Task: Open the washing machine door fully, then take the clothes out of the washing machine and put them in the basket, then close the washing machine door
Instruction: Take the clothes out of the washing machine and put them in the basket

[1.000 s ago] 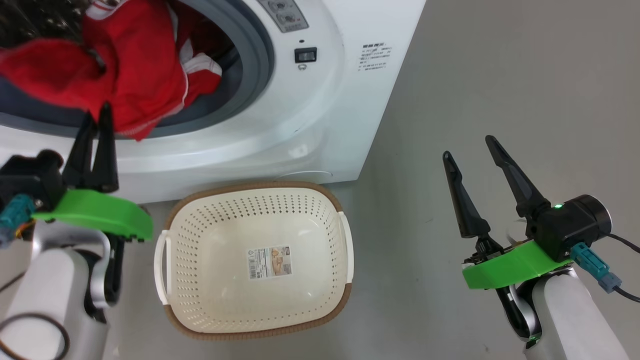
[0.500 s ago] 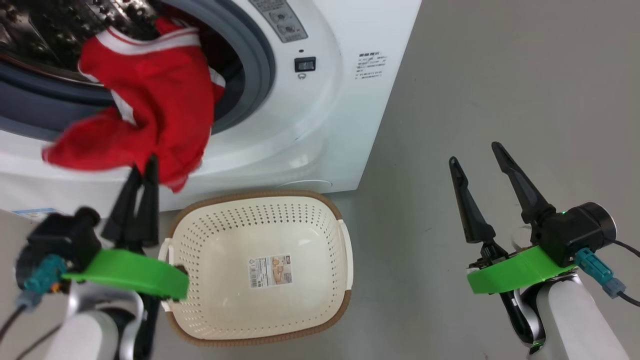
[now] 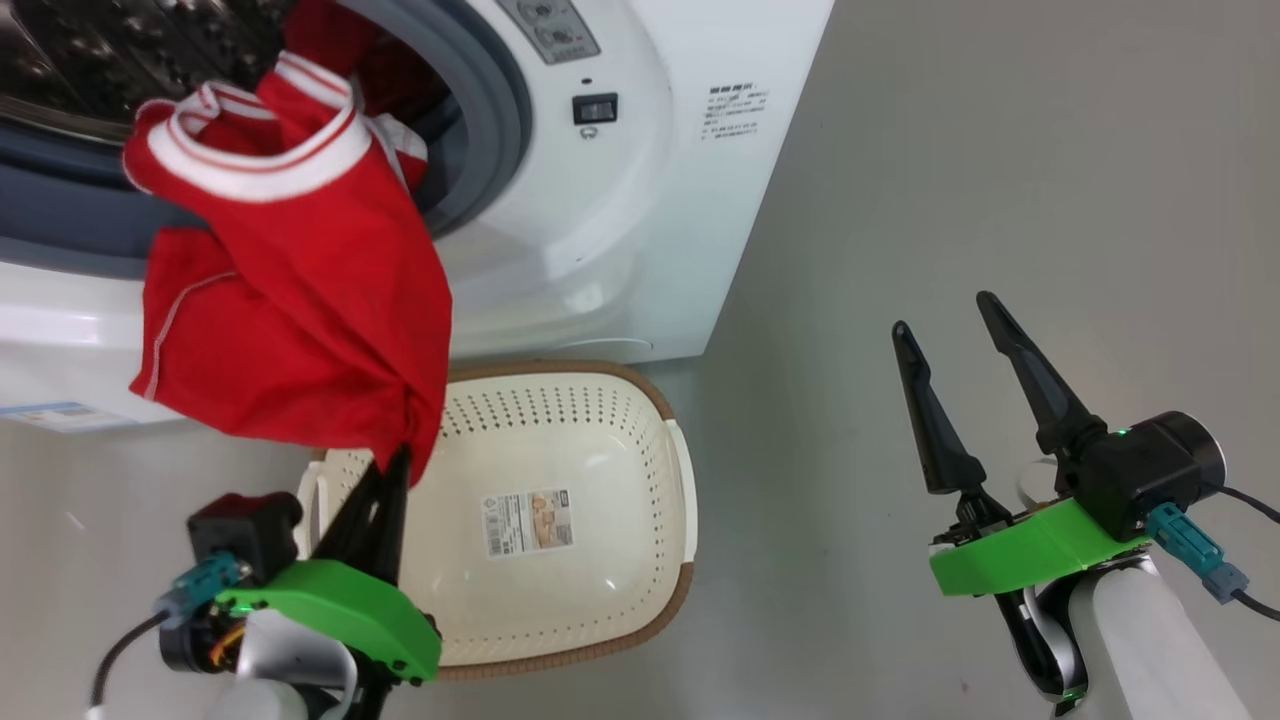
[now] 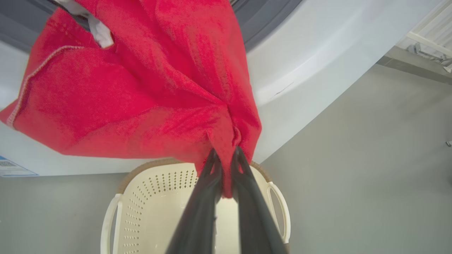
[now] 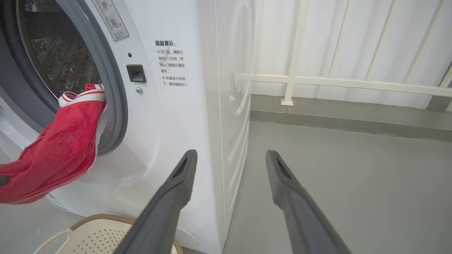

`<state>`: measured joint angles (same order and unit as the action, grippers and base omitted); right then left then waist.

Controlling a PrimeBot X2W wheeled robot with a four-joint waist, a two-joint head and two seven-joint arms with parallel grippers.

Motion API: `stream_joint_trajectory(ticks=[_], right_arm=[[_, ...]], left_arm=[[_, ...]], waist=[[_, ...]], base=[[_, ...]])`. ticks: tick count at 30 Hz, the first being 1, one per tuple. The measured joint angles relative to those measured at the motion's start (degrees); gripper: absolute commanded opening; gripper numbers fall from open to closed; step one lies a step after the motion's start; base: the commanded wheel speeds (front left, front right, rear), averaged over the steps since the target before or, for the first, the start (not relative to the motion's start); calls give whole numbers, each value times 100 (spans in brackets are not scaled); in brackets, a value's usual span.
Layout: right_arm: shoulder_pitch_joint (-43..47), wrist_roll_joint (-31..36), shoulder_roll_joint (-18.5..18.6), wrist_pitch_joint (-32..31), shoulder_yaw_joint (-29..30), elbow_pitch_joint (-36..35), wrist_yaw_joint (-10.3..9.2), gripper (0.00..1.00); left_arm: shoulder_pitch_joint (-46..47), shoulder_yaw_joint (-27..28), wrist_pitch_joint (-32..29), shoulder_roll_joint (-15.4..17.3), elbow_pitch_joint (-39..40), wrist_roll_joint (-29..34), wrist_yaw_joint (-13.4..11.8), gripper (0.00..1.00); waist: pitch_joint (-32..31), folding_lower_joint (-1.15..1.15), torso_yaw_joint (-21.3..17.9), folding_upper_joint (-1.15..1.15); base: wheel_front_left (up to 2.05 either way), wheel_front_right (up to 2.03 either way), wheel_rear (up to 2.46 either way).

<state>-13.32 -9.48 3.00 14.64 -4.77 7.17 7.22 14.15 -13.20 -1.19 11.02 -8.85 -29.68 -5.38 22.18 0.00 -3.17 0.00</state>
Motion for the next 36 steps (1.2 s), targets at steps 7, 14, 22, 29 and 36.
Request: stream_joint_trajectory(ticks=[7, 14, 22, 29, 36], right_arm=[[-101, -13, 0, 0, -75, -10, -1, 100], [-234, -12, 0, 0, -149, -7, 0, 100], [-387, -12, 1, 0, -214, -43, 0, 100], [-522, -12, 1, 0, -246, -101, 0, 100], [-692, -13, 0, 0, -287, -115, -1, 100]], left_arm=[[498, -121, 183, -212, -1400, -69, 249, 0], [1051, -271, 123, -485, -2787, -330, 673, 0], [1746, -299, 222, -645, -4107, -455, 942, 0], [2217, -299, 280, -705, -5078, -634, 1056, 0], [2658, -298, 504, -691, -5790, -670, 1103, 0]], waist=[[253, 0, -56, 0], [496, 0, -118, 0], [794, 1, -248, 0], [1078, 0, -355, 0], [1349, 1, -461, 0]], base=[[0, 0, 0], [0, 0, 0], [0, 0, 0], [0, 0, 0], [0, 0, 0]])
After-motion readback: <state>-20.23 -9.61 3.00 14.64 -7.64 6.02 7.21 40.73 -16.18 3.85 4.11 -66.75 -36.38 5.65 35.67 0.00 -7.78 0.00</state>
